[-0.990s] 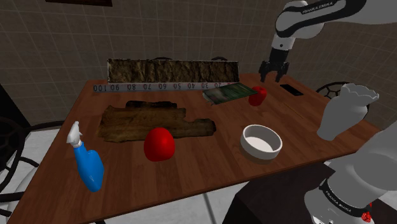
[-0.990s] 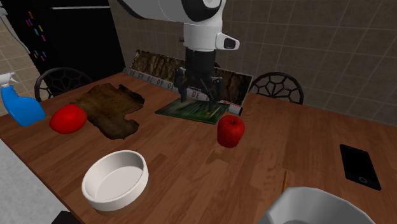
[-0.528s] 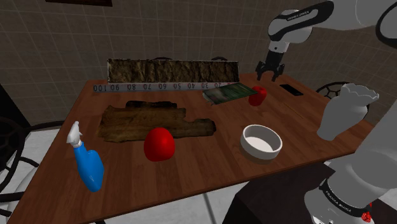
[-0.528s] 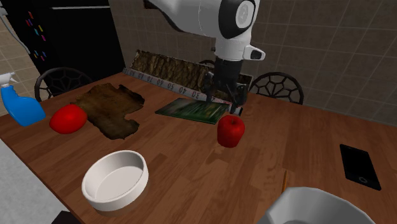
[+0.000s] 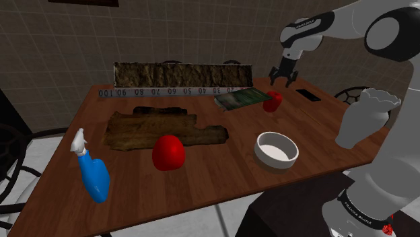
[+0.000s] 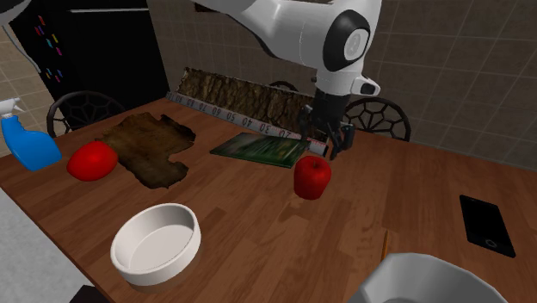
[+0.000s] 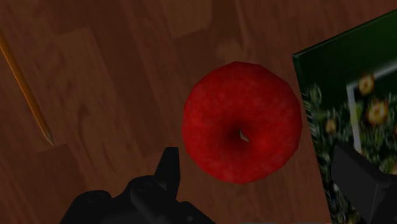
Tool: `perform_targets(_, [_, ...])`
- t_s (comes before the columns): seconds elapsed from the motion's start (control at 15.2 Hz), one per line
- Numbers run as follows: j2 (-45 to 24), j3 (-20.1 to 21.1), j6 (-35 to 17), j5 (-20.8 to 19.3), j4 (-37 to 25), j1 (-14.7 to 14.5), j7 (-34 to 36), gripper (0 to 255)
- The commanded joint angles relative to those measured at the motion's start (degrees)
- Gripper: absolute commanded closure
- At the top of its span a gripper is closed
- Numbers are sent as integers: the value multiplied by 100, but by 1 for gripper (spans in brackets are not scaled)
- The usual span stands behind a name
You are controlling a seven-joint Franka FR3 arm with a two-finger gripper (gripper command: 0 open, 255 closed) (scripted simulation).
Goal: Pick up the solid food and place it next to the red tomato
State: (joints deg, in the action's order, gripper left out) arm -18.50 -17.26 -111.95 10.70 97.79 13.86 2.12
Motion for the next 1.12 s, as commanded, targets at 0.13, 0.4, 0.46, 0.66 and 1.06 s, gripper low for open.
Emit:
perform_targets(0.13, [-85,22,-270,46,185,-11,-18,0])
perform_targets(0.4, [-122,31,-377,65,257,-14,-31,0])
perform_targets(0.46, [-123,31,-377,65,257,-14,-31,0])
perform_targets(0.66, [-123,31,-377,65,257,-14,-31,0])
perform_targets(1.06, [-122,31,-376,65,256,-14,-31,255])
